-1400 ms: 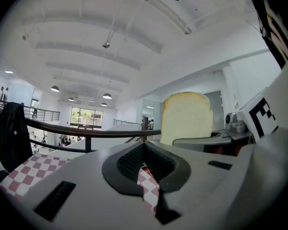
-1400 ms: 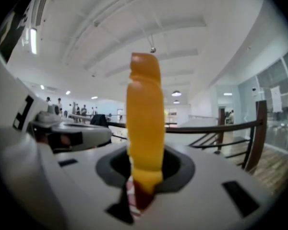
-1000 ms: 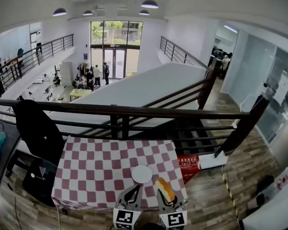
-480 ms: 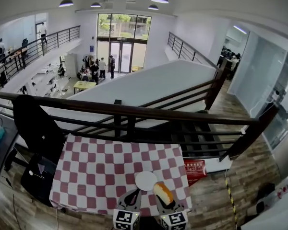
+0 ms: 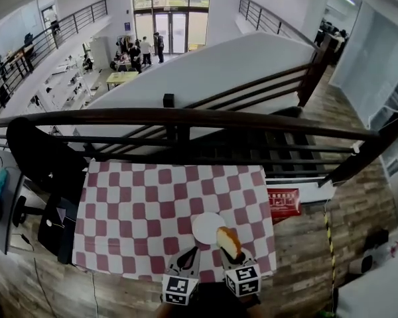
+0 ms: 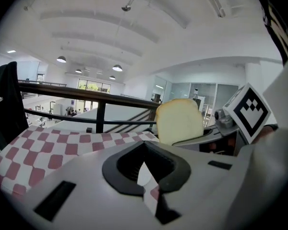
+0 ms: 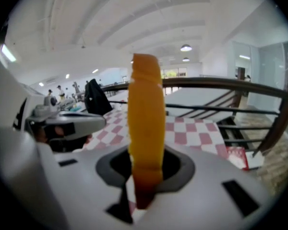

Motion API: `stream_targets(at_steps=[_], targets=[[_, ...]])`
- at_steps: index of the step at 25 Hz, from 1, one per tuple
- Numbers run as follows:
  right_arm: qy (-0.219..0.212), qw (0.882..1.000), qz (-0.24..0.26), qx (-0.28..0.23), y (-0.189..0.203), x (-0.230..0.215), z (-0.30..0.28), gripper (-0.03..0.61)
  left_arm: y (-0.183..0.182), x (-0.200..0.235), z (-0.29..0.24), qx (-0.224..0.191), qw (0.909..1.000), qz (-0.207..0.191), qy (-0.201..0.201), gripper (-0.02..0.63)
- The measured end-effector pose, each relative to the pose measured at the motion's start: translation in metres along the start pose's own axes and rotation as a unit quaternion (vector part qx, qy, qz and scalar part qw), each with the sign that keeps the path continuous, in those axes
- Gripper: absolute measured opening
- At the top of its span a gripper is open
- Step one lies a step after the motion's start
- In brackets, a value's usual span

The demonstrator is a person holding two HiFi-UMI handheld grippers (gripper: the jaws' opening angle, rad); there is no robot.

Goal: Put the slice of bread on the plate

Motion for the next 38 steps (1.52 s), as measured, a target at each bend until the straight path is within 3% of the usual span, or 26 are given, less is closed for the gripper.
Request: stream_targets(at_steps=[6,14,22,27,30,32,35,38], targets=[[-0.044,0.995,-0.038,0.076,0.022,-0.02,-0.05,0.099,0.024,0.017,-0.029,0.048,0.9985,0.015,-0.021,0.018],[-0.104,0.978,-0.093,0.154,0.048,-0.028,-0.11,0.098,0.038,0.032,-0.06,0.088,0.9942,0.043,-0.044,0.018],[-0.163,0.951,-0.146,0.218,0.063,-0.028,-0.171,0.098,0.054,0.042,-0.076,0.111,0.9905,0.054,-0.061,0.018],[-0.186,0.928,-0.221,0.236,0.063,-0.037,-0.186,0.098,0.061,0.046,-0.074,0.123,0.9874,0.062,-0.078,0.02],[-0.176,0.919,-0.241,0.258,0.064,-0.045,-0.191,0.1,0.062,0.049,-0.072,0.125,0.9865,0.065,-0.084,0.02],[-0.148,0.925,-0.221,0.272,0.063,-0.048,-0.191,0.13,0.061,0.051,-0.07,0.124,0.9862,0.067,-0.087,0.018],[-0.085,0.942,-0.152,0.288,0.057,-0.053,-0.186,0.262,0.059,0.051,-0.068,0.121,0.9861,0.069,-0.09,0.018],[-0.037,0.946,-0.119,0.301,0.055,-0.056,-0.177,0.381,0.057,0.051,-0.067,0.123,0.9857,0.068,-0.093,0.02]])
Point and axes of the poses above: the fingertips, and each gripper's own axes: z backward along the fingers, x to its left, y out of its underside, the point moved 9 cm from there along z, backward along the fingers, and after that the axes turned 1 degree about y, right-handed, at the moved point
